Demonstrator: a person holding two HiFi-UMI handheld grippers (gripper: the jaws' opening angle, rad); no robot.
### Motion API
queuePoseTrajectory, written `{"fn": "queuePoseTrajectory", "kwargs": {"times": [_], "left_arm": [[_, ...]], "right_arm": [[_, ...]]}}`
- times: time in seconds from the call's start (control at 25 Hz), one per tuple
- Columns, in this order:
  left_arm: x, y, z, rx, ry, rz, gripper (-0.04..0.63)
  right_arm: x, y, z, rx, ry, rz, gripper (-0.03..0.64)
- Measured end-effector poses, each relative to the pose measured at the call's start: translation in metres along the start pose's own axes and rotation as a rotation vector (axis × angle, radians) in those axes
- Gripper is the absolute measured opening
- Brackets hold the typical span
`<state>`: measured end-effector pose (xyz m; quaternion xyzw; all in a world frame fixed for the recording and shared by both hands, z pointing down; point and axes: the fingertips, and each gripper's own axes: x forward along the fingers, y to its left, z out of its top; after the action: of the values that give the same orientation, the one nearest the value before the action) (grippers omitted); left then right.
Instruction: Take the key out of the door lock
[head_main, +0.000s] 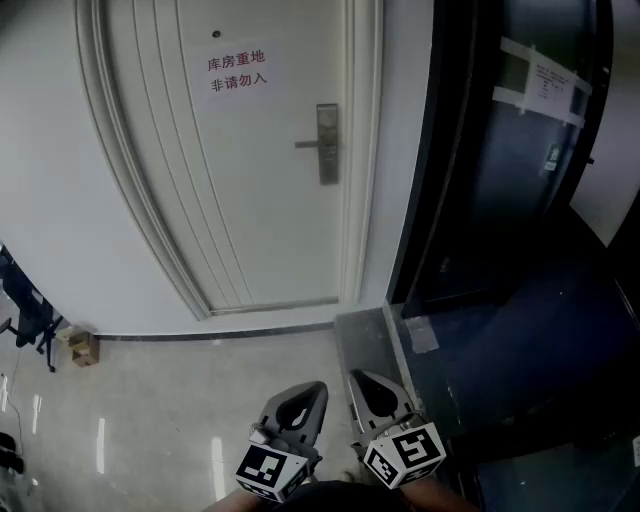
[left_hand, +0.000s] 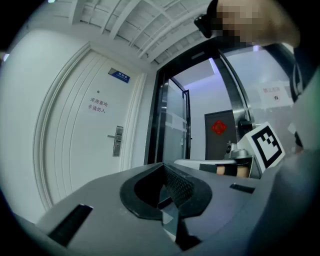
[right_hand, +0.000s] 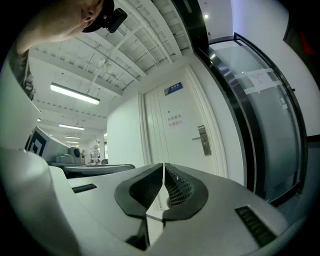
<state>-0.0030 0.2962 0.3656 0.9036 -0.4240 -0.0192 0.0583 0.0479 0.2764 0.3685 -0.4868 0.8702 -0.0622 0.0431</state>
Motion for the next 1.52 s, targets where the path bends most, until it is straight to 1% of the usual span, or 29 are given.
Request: {"fn": "queuePoseTrajectory", "kwargs": {"times": [0.4,0.8,0.96,1.16,1.36,1.52], "left_arm": [[0.019,-0.010,-0.006,0.000,-0.009,0.025,0.005],[0.040,0.014,-0.007,-0.018,-0.010,0.029,0.005],[0.055,0.036,-0.007,-0.019,-0.013,0.018,0.005],[0.084,0.075,-0.002,-0.020,-0.014,0.002,0.005],[0.118,0.125,-0.003,-0.032,-0.009,-0.008,0.005],[0.144,0.169,0.005,-0.031,-0.006,-0.024,0.005]], "right_arm": [[-0.004,-0.025,-0.002,0.004,0.001,0.011,0.017],[0.027,-0.041,-0.004,0.009,0.014,0.006,0.017],[0.052,-0.049,-0.006,0.008,0.005,-0.008,0.017],[0.097,-0.063,-0.003,-0.003,-0.001,-0.026,0.017],[0.153,-0.083,-0.006,-0.002,0.009,-0.053,0.017],[0.203,-0.095,-0.001,-0.004,0.011,-0.078,0.017]]}}
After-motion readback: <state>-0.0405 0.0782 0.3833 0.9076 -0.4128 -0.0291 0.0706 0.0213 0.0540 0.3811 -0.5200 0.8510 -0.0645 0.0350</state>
